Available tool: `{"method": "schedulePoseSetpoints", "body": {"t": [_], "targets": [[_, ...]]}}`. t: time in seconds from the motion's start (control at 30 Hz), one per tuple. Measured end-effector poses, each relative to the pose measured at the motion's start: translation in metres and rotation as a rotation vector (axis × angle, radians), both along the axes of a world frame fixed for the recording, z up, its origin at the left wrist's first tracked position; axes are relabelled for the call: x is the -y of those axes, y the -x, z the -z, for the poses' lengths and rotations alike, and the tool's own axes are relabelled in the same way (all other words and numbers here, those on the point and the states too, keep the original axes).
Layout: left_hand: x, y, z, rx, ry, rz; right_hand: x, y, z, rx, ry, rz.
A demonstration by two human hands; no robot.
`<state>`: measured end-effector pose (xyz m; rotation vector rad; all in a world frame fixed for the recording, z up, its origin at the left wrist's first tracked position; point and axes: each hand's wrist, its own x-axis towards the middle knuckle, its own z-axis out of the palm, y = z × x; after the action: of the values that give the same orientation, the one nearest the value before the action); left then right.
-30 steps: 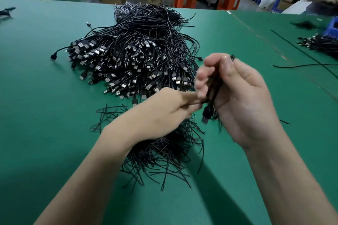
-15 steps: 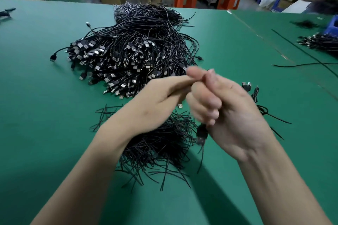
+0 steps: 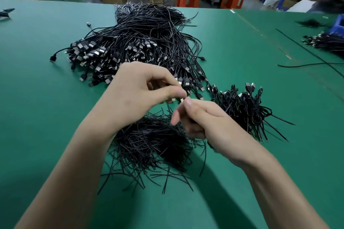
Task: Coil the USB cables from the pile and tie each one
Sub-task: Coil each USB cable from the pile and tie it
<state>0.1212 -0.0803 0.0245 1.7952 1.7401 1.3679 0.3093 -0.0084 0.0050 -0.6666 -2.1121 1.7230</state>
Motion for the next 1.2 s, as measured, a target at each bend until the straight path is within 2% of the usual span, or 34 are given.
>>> {"method": "schedulePoseSetpoints", "body": {"t": [0.07, 0.13, 0.23, 0.3, 0.47, 0.63, 0.7, 0.8, 0.87, 0.93, 1.0, 1.07, 1.13, 1.2], "targets": [[-0.005, -0.004, 0.003, 0.207, 0.006, 0.046, 0.000, -0.003, -0.002, -0.089, 0.158, -0.125], [-0.008, -0.005, 0.006, 0.331, 0.037, 0.131, -0.001, -0.004, -0.004, -0.143, 0.176, -0.183], [-0.008, -0.005, 0.010, 0.294, 0.136, 0.289, -0.004, -0.006, -0.005, -0.203, 0.185, -0.180], [-0.008, -0.006, 0.011, 0.275, 0.132, 0.325, -0.006, -0.008, -0.005, -0.203, 0.175, -0.192], [-0.011, -0.006, 0.012, 0.318, 0.086, 0.237, -0.004, -0.005, -0.005, -0.189, 0.209, -0.136], [-0.014, -0.006, 0.017, 0.299, 0.092, 0.127, -0.002, 0.001, -0.001, -0.209, 0.225, 0.082], [-0.014, -0.007, 0.018, 0.328, 0.078, 0.086, 0.000, 0.004, 0.002, -0.206, 0.082, 0.249], [-0.015, -0.008, 0.018, 0.286, 0.004, -0.046, 0.001, 0.002, 0.009, -0.114, -0.375, 0.632], [-0.016, -0.009, 0.018, 0.219, -0.077, -0.190, 0.005, 0.000, 0.012, -0.133, -0.458, 0.794], [-0.016, -0.017, 0.018, 0.165, -0.179, -0.313, 0.011, 0.003, 0.014, -0.123, -0.272, 0.758], [-0.017, -0.027, 0.017, 0.041, -0.288, -0.370, 0.015, 0.012, 0.011, -0.089, 0.154, 0.563], [-0.018, -0.038, 0.019, -0.077, -0.378, -0.344, 0.015, 0.021, 0.003, -0.139, 0.544, 0.350], [-0.017, -0.045, 0.024, -0.172, -0.439, -0.282, 0.011, 0.024, -0.006, -0.275, 0.759, 0.229], [-0.017, -0.048, 0.027, -0.242, -0.502, -0.228, 0.008, 0.024, -0.014, -0.428, 0.889, 0.202]]}}
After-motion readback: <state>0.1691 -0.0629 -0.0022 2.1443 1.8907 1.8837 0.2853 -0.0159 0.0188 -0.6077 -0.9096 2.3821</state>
